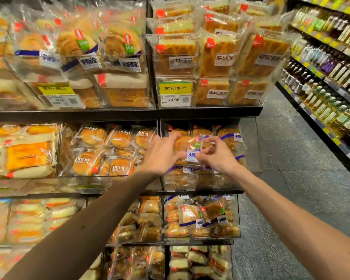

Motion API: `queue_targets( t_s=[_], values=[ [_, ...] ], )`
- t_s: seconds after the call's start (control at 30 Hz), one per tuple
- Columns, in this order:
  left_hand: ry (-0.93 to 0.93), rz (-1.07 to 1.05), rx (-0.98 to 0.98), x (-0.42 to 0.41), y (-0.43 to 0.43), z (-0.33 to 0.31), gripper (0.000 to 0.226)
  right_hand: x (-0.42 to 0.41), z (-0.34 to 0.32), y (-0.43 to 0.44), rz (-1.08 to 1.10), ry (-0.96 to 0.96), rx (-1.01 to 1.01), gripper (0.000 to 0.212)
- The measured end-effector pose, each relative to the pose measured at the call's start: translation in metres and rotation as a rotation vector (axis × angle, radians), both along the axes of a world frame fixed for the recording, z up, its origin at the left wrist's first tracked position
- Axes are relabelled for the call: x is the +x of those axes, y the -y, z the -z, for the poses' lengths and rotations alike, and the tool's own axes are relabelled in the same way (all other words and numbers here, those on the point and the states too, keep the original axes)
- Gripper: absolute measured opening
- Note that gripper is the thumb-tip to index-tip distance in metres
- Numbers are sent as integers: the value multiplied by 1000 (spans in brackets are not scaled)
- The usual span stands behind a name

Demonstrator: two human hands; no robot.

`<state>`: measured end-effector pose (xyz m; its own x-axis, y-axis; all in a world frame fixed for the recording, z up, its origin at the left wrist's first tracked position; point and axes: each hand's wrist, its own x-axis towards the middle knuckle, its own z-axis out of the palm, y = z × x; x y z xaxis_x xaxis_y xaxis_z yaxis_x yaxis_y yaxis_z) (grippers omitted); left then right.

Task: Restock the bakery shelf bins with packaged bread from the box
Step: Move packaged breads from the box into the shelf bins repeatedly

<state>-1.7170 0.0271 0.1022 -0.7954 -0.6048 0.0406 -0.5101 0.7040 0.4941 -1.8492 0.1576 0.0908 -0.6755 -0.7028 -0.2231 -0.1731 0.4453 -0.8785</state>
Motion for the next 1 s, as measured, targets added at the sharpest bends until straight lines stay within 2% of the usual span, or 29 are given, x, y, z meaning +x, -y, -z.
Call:
queue_targets(
  t_s=[0.1, 0.17, 0.23, 0.33, 0.4, 0.53, 0.6, 0.7, 0.73, 0.8, 0.87, 1.0],
  values=[
    [387, 10, -429, -9, -1, -5, 59, -1, 11, 10, -94, -18, 50, 51],
    [551, 23, -509, -14, 0, -5, 62, -1, 17, 17, -154, -75, 110, 49],
    [619, 36, -519, -16, -1, -2, 60, -4, 23, 22, -197, -160, 193, 46],
    [693, 86, -664, -14, -5, 9, 46, -5, 27, 23, -250, -239, 260, 21],
    [730, 77, -696, -13, -6, 17, 42, -6, 28, 22, -275, -279, 283, 22],
    [704, 35, -641, -10, -10, 21, 55, -9, 20, 15, -284, -329, 284, 19],
    [658, 15, -547, -6, -14, 16, 58, -9, 10, 11, -308, -389, 282, 22],
    [497, 4, -366, 7, -19, 0, 43, 3, -13, 8, -372, -579, 241, 41],
    [413, -11, -307, 15, -21, -5, 39, 11, -22, 8, -402, -615, 200, 39],
    [201, -45, -216, 42, -24, -17, 31, 31, -44, 10, -479, -635, 117, 28],
    [3, -115, -182, 83, -27, -33, 27, 57, -66, 17, -586, -656, 49, 28],
    [-9, -330, -127, 195, -31, -78, 34, 141, -100, 41, -861, -633, -138, 44]
  ],
)
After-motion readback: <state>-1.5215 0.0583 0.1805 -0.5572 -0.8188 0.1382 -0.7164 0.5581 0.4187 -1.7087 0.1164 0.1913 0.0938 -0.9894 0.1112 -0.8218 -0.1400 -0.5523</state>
